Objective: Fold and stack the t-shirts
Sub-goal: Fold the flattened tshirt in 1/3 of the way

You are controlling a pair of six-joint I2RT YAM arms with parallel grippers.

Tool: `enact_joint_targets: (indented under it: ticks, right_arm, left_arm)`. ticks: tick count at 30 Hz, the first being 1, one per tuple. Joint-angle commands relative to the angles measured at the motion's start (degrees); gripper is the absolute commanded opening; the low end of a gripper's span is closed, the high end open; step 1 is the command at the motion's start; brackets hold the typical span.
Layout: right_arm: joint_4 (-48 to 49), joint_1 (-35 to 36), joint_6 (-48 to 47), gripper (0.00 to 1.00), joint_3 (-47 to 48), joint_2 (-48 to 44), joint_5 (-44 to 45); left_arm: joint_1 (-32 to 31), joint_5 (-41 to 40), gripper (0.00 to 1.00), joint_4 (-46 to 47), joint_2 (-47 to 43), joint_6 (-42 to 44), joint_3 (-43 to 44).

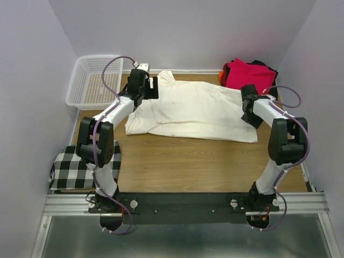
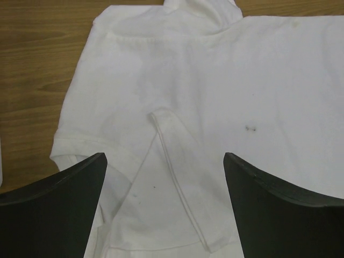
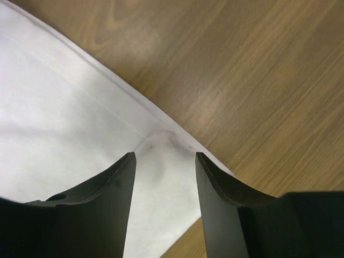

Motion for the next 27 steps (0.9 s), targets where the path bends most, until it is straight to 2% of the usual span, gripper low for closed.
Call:
enact_joint_targets:
  ticks: [1,5,14,21,27]
  right_arm:
    - [0.3,-0.2,-3.3,0.57,4.1,-2.9,2.7]
    - [1.4,1.3,-7.0,0.57,4.7,-3.9,0.0]
    - [3.8,4.0,-9.5,0.57,-0.2,-3.9,-16.3]
    - [5.4,4.1,-11.6,0.57,-2.8,-2.9,-26.9]
    - [5.7,4.2,-14.0,0.57,-3.3,-1.8,-31.6]
  left_arm:
    - [-0.1,-0.7,0.98,-4.0,-5.7,-1.7,-3.1]
    - [-0.1,-0.8,0.98,-8.9,-10.8,-5.8,-8.8]
    - [-0.1,3.0,0.98,-19.2,-17.6,-11.0,-15.3]
    - [0.0,4.2,0.97,-21.0,-13.3,-14.4,-16.3]
    - [0.6,2.5,0.97,-20.5,-7.9,-16.2,-14.6]
